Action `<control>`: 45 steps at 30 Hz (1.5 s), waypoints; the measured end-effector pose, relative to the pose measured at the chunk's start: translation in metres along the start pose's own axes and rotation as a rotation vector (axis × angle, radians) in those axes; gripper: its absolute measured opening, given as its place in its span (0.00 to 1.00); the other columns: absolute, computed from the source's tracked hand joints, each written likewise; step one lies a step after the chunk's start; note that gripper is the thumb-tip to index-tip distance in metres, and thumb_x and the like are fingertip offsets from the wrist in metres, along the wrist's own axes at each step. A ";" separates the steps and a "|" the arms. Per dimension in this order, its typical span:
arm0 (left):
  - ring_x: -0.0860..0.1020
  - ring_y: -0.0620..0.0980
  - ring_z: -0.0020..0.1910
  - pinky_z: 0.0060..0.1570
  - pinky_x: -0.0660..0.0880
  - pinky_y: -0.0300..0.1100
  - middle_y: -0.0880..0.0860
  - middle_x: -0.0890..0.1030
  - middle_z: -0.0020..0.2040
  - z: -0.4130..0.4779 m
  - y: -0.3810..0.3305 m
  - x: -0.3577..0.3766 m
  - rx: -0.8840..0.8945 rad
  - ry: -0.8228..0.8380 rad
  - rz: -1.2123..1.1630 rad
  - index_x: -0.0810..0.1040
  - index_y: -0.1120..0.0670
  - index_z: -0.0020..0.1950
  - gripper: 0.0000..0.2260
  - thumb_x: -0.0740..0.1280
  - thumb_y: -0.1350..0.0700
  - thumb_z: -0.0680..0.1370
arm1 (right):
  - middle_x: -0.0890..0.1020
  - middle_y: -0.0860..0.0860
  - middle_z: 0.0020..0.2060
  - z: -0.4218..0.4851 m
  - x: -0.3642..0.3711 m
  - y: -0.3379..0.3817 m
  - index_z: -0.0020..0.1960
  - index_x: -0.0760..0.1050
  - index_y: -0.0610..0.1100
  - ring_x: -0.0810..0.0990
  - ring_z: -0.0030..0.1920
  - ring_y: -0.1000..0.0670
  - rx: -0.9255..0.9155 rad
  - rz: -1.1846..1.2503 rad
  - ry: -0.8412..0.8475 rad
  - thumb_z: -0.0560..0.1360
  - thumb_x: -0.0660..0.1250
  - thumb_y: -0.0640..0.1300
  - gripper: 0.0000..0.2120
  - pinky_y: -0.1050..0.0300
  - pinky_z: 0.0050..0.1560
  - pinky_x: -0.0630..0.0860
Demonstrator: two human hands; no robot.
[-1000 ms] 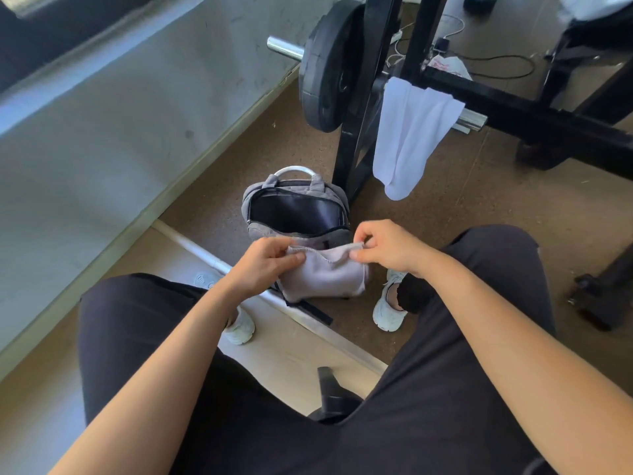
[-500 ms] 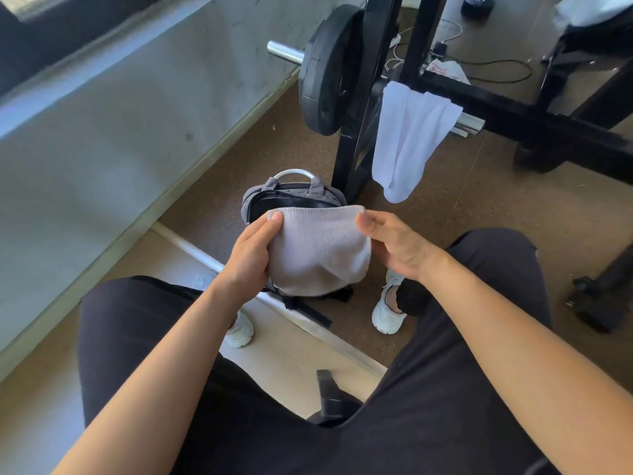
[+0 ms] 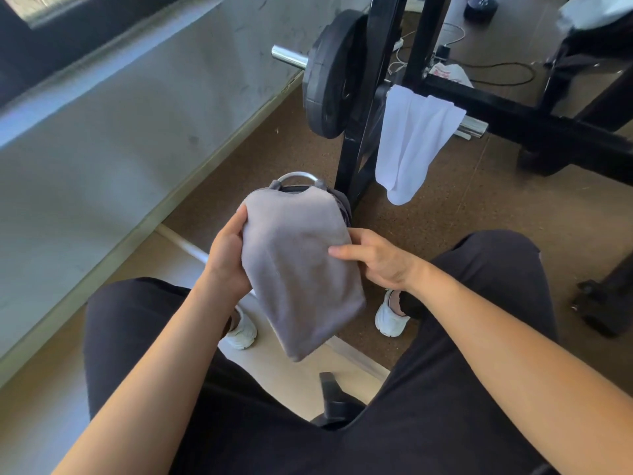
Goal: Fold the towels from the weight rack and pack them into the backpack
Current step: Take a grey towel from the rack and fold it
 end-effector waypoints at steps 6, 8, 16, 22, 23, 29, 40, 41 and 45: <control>0.83 0.55 0.56 0.51 0.76 0.50 0.57 0.88 0.50 0.008 0.016 -0.024 -0.080 -0.159 -0.088 0.76 0.59 0.69 0.21 0.53 0.48 0.88 | 0.81 0.44 0.64 0.000 0.002 0.002 0.70 0.72 0.38 0.80 0.64 0.48 -0.051 0.082 -0.059 0.83 0.61 0.37 0.16 0.57 0.61 0.78; 0.80 0.57 0.63 0.54 0.75 0.53 0.58 0.87 0.55 0.012 0.024 -0.029 -0.116 -0.172 -0.132 0.77 0.59 0.70 0.24 0.53 0.44 0.87 | 0.80 0.40 0.66 -0.001 -0.002 0.004 0.70 0.70 0.35 0.80 0.63 0.47 -0.073 0.117 -0.111 0.82 0.62 0.37 0.17 0.56 0.61 0.79; 0.83 0.58 0.58 0.59 0.75 0.53 0.58 0.86 0.58 0.005 0.051 -0.009 -0.205 0.044 0.203 0.84 0.57 0.63 0.30 0.63 0.34 0.77 | 0.84 0.47 0.58 -0.004 -0.026 0.013 0.70 0.72 0.41 0.83 0.59 0.50 -0.125 0.340 -0.292 0.84 0.60 0.40 0.15 0.56 0.57 0.81; 0.83 0.50 0.41 0.35 0.75 0.38 0.52 0.86 0.42 0.006 0.029 -0.008 0.168 -0.045 0.565 0.85 0.56 0.52 0.07 0.71 0.54 0.80 | 0.82 0.46 0.61 -0.006 -0.045 0.001 0.63 0.76 0.45 0.80 0.63 0.47 -0.051 0.122 -0.423 0.83 0.62 0.42 0.10 0.49 0.67 0.76; 0.84 0.49 0.42 0.37 0.77 0.39 0.53 0.87 0.43 0.003 0.025 -0.008 0.217 -0.060 0.603 0.85 0.56 0.52 0.06 0.72 0.54 0.79 | 0.81 0.47 0.61 -0.007 -0.048 -0.001 0.63 0.75 0.46 0.80 0.64 0.47 -0.041 0.071 -0.445 0.83 0.63 0.42 0.10 0.47 0.69 0.75; 0.77 0.54 0.57 0.58 0.76 0.52 0.49 0.81 0.47 -0.001 -0.004 -0.021 0.522 -0.302 1.031 0.85 0.54 0.42 0.14 0.76 0.43 0.75 | 0.82 0.53 0.59 -0.009 -0.047 0.008 0.81 0.52 0.55 0.81 0.61 0.57 -0.113 -0.185 -0.397 0.77 0.72 0.37 0.42 0.67 0.55 0.76; 0.75 0.46 0.41 0.42 0.69 0.48 0.50 0.77 0.39 -0.007 -0.010 -0.005 0.557 -0.010 0.833 0.81 0.59 0.44 0.21 0.71 0.40 0.76 | 0.79 0.58 0.60 -0.008 -0.034 0.018 0.69 0.75 0.51 0.74 0.61 0.57 -0.139 -0.805 -0.382 0.74 0.75 0.45 0.24 0.59 0.59 0.71; 0.75 0.48 0.40 0.41 0.70 0.48 0.53 0.77 0.39 -0.008 -0.009 -0.003 0.549 0.029 0.809 0.80 0.60 0.46 0.20 0.72 0.41 0.76 | 0.80 0.59 0.56 -0.009 -0.034 0.019 0.65 0.77 0.51 0.75 0.55 0.60 -0.140 -0.809 -0.391 0.75 0.75 0.46 0.20 0.61 0.54 0.71; 0.84 0.47 0.52 0.48 0.79 0.41 0.51 0.85 0.51 -0.007 -0.001 0.004 0.435 0.183 0.711 0.82 0.52 0.58 0.13 0.76 0.54 0.75 | 0.81 0.54 0.49 -0.008 -0.043 0.018 0.54 0.81 0.49 0.78 0.50 0.57 -0.127 -0.715 -0.434 0.74 0.76 0.51 0.12 0.60 0.47 0.74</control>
Point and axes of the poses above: each hand's wrist, its own z-axis towards the middle knuckle, its own x-axis out of the palm, y = z × x, the point moved 9 cm from there along z, towards the middle knuckle
